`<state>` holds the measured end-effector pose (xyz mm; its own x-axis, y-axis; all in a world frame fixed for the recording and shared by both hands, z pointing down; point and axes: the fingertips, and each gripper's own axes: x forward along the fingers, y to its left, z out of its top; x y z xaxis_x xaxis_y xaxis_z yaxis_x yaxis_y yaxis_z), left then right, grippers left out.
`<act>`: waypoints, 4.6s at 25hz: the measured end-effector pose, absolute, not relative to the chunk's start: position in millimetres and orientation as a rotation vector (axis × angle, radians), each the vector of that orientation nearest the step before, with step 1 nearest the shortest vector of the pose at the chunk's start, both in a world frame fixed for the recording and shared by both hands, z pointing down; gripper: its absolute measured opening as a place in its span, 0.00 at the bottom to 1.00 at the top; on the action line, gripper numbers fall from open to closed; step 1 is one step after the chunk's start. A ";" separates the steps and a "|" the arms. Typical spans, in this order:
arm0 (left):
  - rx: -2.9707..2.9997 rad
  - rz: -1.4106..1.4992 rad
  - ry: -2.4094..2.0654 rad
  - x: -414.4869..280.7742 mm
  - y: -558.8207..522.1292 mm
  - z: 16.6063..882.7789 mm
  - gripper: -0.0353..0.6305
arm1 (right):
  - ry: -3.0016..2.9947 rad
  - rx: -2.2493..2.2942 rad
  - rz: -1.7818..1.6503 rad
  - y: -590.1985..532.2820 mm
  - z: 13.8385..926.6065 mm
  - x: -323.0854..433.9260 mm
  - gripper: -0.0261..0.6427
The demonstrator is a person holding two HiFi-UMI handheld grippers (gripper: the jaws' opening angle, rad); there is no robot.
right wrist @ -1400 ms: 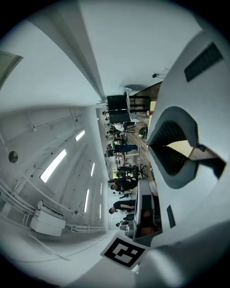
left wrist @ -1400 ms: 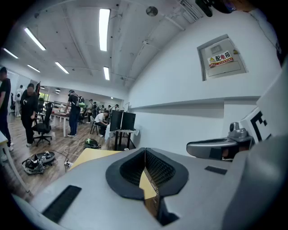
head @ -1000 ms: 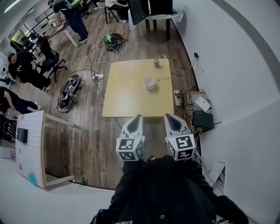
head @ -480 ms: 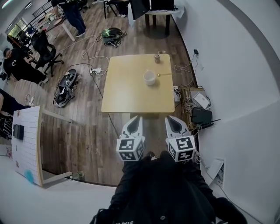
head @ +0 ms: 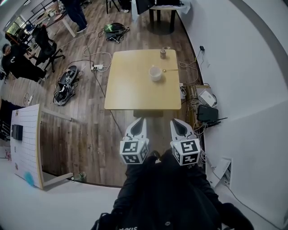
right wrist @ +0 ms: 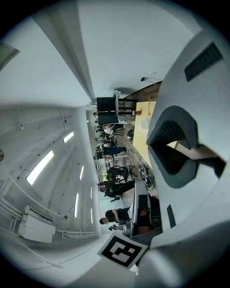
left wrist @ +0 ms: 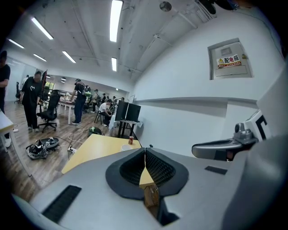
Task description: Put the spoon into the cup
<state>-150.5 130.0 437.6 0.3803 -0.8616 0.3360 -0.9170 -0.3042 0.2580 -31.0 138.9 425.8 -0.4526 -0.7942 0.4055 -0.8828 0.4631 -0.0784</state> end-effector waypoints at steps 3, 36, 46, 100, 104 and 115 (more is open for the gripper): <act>2.237 0.186 -1.541 -154.0 135.8 438.9 0.10 | -2.400 1.427 0.399 143.4 426.1 -33.2 0.06; 2.197 0.262 -1.537 -98.4 -98.2 465.7 0.10 | -2.435 1.404 0.496 -92.7 444.4 17.3 0.06; 2.170 0.324 -1.512 -70.1 -177.1 487.2 0.10 | -2.453 1.344 0.614 -172.0 468.7 38.8 0.06; 2.022 0.554 -1.245 23.8 -294.1 738.3 0.11 | -2.121 1.522 1.257 -345.7 785.1 153.4 0.16; 2.025 0.569 -1.227 34.2 -304.5 752.8 0.11 | -2.119 1.565 1.356 -362.8 804.8 163.4 0.18; 2.071 0.605 -1.218 45.5 -320.8 761.2 0.11 | -2.097 1.719 1.628 -394.6 831.2 178.8 0.27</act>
<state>45.5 -320.8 761.2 0.4614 -0.5842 0.6677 -0.8850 -0.3555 0.3005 178.8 -394.6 831.2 -0.4087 -0.7316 0.5457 -0.7099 -0.1210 -0.6938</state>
